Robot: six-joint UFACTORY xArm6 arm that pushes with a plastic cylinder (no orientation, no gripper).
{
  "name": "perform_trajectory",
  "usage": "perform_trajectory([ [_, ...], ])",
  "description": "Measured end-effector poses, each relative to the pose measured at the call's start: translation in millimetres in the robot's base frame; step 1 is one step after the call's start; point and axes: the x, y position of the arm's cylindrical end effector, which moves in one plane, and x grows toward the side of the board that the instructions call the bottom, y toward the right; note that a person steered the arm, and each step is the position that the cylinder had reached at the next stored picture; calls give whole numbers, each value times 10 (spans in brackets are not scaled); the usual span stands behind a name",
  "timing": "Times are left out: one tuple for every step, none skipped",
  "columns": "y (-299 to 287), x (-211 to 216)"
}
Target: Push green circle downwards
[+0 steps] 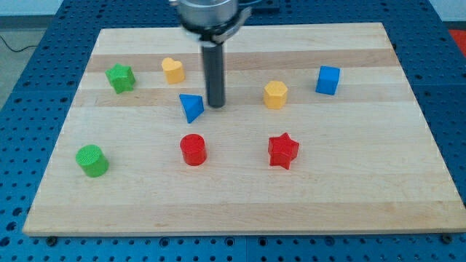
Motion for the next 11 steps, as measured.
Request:
perform_trajectory([
  [-492,347],
  [-655,471],
  [-691,664],
  [-962,746],
  [-1173,744],
  [-1324,929],
  [-1340,963],
  [-1347,546],
  [-1855,469],
  [-2073,750],
  [-1772,853],
])
